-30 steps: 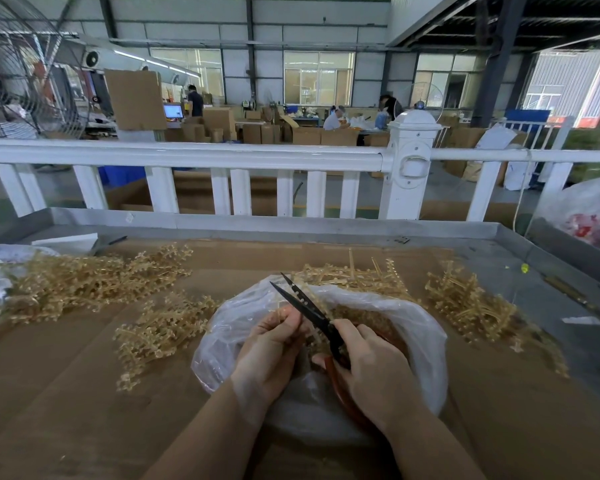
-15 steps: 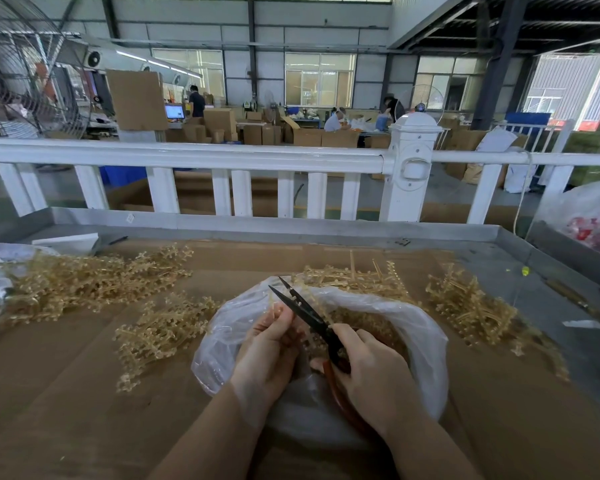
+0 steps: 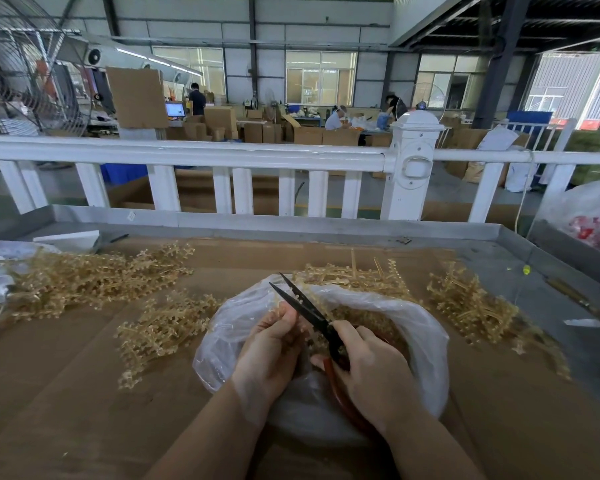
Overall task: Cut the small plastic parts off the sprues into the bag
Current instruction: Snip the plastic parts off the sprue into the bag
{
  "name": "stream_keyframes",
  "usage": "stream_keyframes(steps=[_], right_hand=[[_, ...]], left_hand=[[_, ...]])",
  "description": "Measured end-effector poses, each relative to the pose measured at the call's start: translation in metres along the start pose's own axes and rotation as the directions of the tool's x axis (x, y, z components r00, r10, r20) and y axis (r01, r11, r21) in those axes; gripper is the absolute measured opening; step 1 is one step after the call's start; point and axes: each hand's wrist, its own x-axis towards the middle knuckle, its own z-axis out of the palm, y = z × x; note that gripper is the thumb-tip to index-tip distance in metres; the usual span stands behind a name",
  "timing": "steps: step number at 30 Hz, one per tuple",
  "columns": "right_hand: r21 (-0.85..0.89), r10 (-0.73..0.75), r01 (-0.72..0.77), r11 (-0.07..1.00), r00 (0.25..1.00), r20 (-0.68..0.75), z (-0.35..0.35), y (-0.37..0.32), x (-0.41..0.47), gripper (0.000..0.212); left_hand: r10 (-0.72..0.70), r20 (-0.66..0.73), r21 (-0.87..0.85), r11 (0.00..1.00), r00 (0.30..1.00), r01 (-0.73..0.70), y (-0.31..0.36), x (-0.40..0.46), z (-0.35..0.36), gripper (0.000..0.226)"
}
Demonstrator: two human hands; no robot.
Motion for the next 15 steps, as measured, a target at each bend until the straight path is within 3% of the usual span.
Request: stream_keyframes(steps=[8,15], right_hand=[[-0.015,-0.002,0.002,1.000,1.000,0.021,-0.0012,0.0013,0.0005,0.046],[0.022,-0.012,0.012,1.000,1.000,0.012,0.0007,0.0042,-0.0006,0.056]], left_hand=[[0.006,0.012,0.005,1.000,1.000,-0.006,0.0002,-0.0008,0.0010,0.011],[0.019,-0.068,-0.015,1.000,0.997,-0.020,0.0009,-0.0039,0.0043,0.011]])
